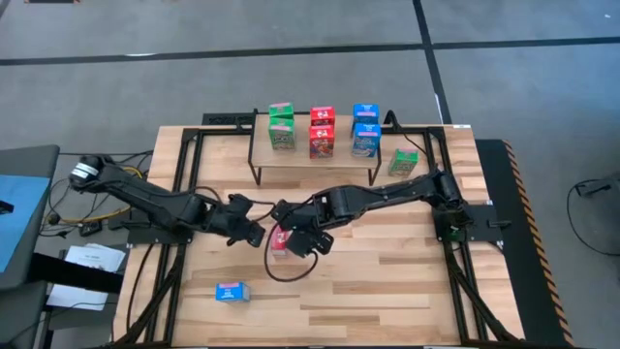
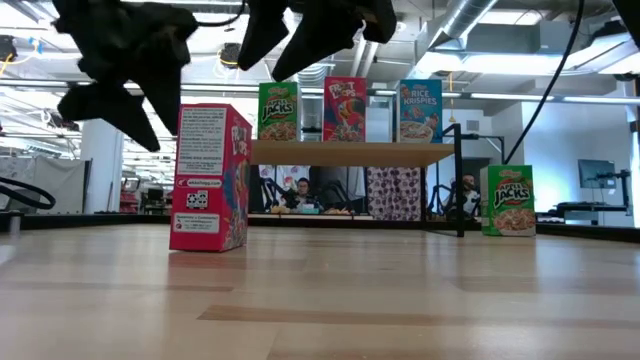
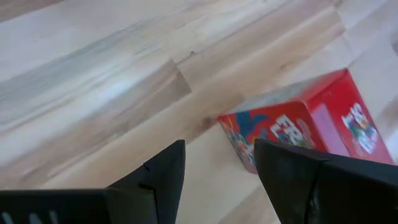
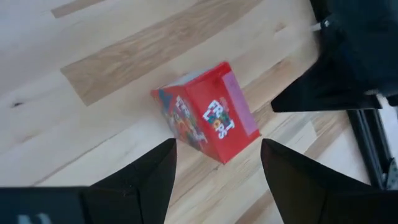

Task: Stack cereal on shelf
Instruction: Put the red cereal box on the shelf aligned with the other red cereal boxes

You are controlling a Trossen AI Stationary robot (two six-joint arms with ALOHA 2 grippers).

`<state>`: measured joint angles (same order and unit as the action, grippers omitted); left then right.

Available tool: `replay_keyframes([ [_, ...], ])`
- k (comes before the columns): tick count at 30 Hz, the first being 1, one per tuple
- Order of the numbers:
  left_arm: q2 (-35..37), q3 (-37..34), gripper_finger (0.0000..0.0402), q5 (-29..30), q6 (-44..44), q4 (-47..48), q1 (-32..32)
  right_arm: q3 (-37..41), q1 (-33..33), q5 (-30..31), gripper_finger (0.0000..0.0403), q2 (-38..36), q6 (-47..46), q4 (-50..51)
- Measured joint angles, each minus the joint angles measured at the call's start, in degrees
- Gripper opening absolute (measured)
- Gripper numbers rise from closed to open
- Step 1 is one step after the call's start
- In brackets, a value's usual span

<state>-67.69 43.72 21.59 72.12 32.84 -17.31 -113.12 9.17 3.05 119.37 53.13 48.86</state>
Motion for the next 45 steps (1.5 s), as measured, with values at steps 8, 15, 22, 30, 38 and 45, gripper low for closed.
replay_keyframes([
  [8,-4.22,0.04,0.0179,-1.64,-1.4,-1.57,2.61,-0.02,-0.21,0.11,0.026,0.0,-3.14,1.37],
  [15,-7.04,0.0,0.0179,-3.34,-3.84,-3.76,3.42,-0.02,0.2,0.47,0.026,0.0,-3.74,4.44],
  [22,-9.98,0.02,0.0179,-6.82,-6.87,-6.48,5.16,-0.04,1.94,4.69,0.026,0.0,-6.53,8.54],
  [30,-13.02,0.02,0.0179,-9.45,-11.47,-12.46,5.91,-0.05,3.64,5.65,0.026,0.0,-10.69,15.7],
  [38,-14.6,0.0,0.0179,-10.88,-16.02,-14.66,7.75,-0.04,4.32,6.32,0.026,0.0,-16.11,19.27],
  [45,-15.91,0.0,0.0179,-14.49,-20.5,-21.13,8.21,-0.06,4.31,6.32,0.026,0.0,-16.72,19.23],
])
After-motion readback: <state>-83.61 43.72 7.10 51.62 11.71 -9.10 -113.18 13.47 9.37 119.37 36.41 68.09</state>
